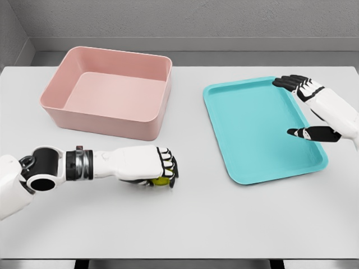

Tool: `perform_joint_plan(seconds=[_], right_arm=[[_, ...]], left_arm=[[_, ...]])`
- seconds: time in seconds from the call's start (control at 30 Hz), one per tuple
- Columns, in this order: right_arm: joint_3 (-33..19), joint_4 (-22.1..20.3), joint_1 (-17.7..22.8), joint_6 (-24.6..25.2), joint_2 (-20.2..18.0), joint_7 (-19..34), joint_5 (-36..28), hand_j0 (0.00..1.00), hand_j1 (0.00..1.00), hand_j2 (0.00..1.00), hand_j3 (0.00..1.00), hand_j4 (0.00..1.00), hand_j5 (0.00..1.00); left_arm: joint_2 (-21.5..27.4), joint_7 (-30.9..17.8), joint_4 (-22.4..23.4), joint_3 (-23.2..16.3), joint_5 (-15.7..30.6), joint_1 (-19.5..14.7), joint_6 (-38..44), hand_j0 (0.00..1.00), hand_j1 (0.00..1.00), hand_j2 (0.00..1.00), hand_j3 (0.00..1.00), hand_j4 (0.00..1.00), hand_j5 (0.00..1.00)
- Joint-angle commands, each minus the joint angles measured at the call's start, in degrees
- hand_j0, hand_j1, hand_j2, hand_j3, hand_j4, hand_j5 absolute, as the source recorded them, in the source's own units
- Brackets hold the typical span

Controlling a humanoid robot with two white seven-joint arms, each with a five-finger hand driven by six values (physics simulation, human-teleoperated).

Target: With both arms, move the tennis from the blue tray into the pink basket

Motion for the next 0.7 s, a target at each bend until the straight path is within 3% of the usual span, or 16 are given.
perform_joint_plan(seconds=[0.0, 0.67], right_arm=[[0.0, 0.0, 0.0, 0.2, 0.0, 0.0, -0.4, 1.00, 1.00, 1.00, 1.00, 1.00, 1.00], [0.0, 0.0, 0.0, 0.2, 0.0, 0.0, -0.4, 1.00, 1.00, 1.00, 1.00, 1.00, 1.00]], left_arm=[[0.1, 0.0, 0.0, 0.0, 0.5, -0.2, 0.1, 0.51, 0.51, 0.51, 0.51, 0.51, 0.51], [0.4, 0.0, 0.8, 0.4, 2.2, -8.4, 0.1, 0.51, 0.51, 0.51, 0.51, 0.51, 0.51]])
